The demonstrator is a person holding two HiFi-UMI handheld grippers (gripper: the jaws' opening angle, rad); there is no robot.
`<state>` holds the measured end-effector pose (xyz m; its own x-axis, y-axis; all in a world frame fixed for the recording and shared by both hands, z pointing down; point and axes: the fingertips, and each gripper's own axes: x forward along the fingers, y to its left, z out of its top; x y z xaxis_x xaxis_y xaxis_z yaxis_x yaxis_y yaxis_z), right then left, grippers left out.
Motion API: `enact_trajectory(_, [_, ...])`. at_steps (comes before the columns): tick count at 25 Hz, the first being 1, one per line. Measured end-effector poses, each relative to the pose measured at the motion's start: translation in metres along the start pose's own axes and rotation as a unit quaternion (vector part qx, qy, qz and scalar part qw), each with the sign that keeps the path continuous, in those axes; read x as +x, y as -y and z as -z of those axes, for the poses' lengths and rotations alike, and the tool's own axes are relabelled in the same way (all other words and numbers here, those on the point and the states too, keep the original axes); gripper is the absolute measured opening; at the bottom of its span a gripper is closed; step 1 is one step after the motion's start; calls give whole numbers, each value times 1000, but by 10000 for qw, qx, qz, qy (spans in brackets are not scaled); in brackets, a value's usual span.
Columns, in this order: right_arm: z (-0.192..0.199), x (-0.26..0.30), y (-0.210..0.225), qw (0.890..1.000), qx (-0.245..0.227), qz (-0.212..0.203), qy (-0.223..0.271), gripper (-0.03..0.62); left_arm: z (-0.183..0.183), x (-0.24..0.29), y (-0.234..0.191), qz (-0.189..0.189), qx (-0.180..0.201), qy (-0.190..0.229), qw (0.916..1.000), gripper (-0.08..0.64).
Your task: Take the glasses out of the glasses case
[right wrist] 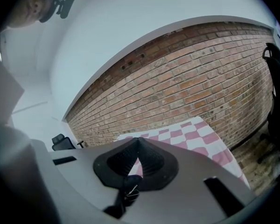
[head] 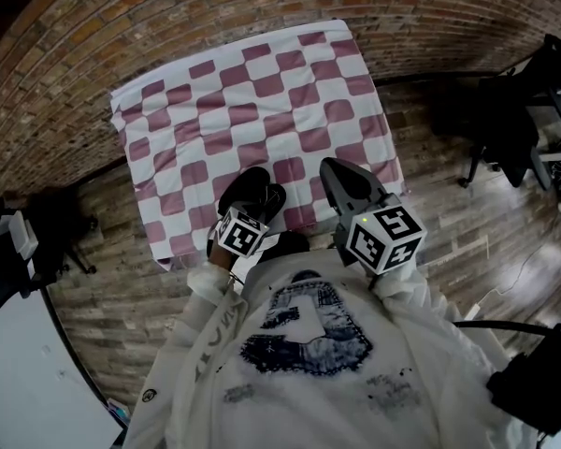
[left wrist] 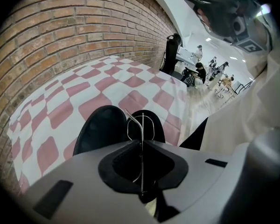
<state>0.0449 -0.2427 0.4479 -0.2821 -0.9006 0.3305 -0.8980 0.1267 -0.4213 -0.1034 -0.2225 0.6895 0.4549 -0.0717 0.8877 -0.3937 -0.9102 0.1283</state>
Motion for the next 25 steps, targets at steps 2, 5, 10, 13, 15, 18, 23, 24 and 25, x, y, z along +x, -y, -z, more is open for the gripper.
enact_trajectory(2, [-2,-6,-1,10000,-16,-59,10,12,-3,-7,0,-110,-102,72,9999,35])
enact_trajectory(5, [-3,-15,1,9999,-44,-165,3,14,-9,-20,-3,-333,-329,257,9986,35])
enact_trajectory(10, [-2,-35,6,9991,-136,-393,-12,12,-23,-47,-3,-872,-692,654,9916,35])
enact_trajectory(13, [1,-48,6,9982,-184,-573,-45,12,-30,-69,2,-1187,-953,941,9839,35])
enact_trajectory(15, [5,-58,5,9972,-216,-709,-85,13,-34,-84,10,-1377,-1115,1149,9775,35])
enact_trajectory(18, [12,-74,5,9957,-262,-880,-126,13,-40,-106,26,-1631,-1288,1444,9675,35])
enact_trajectory(23, [18,-100,5,9935,-325,-1079,-131,12,-51,-138,60,-1939,-1483,1912,9507,35])
enact_trajectory(24, [18,-104,4,9930,-344,-1119,-125,12,-52,-144,66,-2014,-1502,2003,9470,35])
enact_trajectory(25, [19,-109,3,9925,-365,-1161,-117,14,-54,-149,73,-2071,-1529,2084,9436,35])
